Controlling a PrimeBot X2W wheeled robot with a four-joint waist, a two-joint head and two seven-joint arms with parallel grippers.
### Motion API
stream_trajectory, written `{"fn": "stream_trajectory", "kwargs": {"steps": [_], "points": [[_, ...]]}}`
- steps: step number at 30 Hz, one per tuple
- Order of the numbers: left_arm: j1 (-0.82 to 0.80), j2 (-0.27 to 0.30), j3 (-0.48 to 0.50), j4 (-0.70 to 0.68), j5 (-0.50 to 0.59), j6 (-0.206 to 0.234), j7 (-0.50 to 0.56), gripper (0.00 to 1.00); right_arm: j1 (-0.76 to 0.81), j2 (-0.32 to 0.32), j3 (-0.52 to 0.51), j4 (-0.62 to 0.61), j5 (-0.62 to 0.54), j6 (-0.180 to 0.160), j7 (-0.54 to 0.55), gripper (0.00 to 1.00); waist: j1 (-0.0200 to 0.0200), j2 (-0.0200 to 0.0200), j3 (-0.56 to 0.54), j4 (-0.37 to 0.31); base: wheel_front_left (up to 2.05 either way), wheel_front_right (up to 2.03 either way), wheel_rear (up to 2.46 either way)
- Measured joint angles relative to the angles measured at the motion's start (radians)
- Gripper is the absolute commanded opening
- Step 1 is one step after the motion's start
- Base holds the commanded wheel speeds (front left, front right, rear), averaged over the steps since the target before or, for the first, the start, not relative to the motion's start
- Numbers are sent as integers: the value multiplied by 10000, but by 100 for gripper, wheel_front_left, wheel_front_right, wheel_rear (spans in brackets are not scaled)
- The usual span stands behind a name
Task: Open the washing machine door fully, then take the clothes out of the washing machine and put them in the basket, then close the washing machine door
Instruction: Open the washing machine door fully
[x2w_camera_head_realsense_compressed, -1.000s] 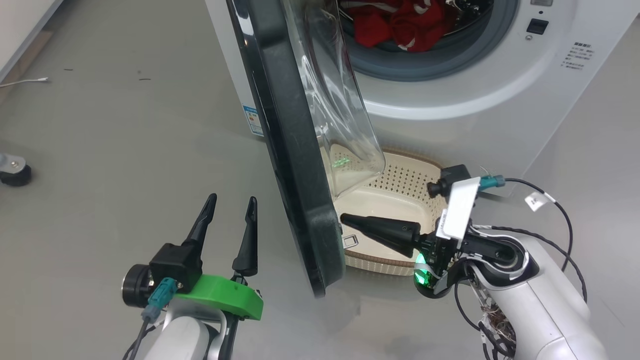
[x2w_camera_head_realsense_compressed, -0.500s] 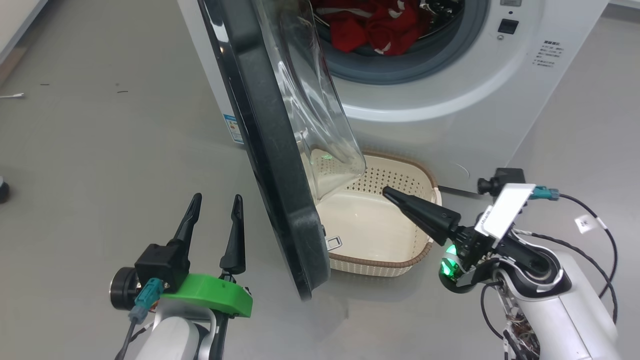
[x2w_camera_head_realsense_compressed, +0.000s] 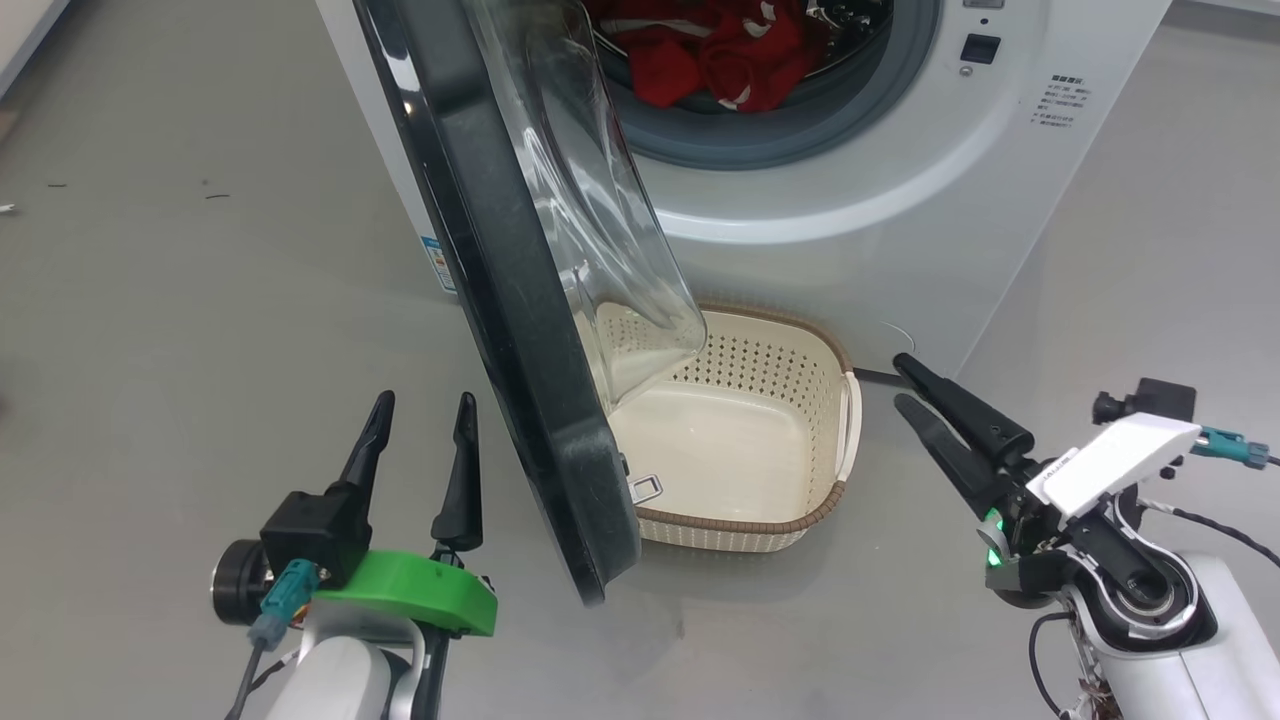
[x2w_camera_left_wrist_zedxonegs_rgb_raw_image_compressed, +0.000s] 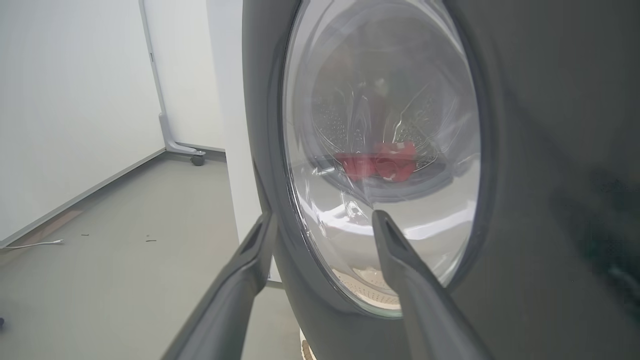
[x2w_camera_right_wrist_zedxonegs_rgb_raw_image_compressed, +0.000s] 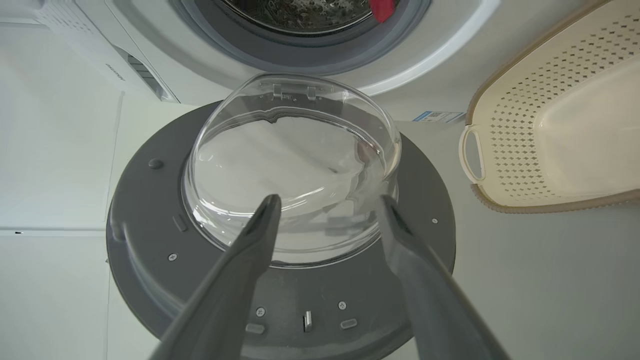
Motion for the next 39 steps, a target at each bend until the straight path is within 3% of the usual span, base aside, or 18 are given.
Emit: {"fn": "stream_trajectory", "kwargs": {"steps": [4, 13, 18, 25, 30, 39], "points": [[0, 2, 176, -15, 0, 0, 0, 100, 248, 4, -81, -265, -456, 0, -525, 100, 0, 0, -6, -3, 0, 0, 0], [0, 2, 251, -4, 25, 0, 0, 100, 720, -428, -207, -913, -2732, 0, -2370, 100, 0, 0, -25, -7, 0, 0, 0], [1, 0, 247, 23, 90, 0, 0, 100, 924, -1093, -261, -1037, -4637, 2, -3724, 100, 0, 0, -37, -30, 0, 0, 0], [15, 0, 255, 148, 267, 0, 0, 100, 1136, -2347, -830, -721, -8567, -33, -6270, 100, 0, 0, -112, -54, 0, 0, 0], [38, 2, 265, 207, 267, 0, 0, 100, 1142, -2886, -531, -780, -10989, -719, -7733, 100, 0, 0, -205, -63, 0, 0, 0], [152, 4, 288, 341, 291, -48, 0, 100, 1760, -2449, 71, -493, -12025, -1490, -7823, 100, 0, 0, -370, -41, 0, 0, 0]]}}
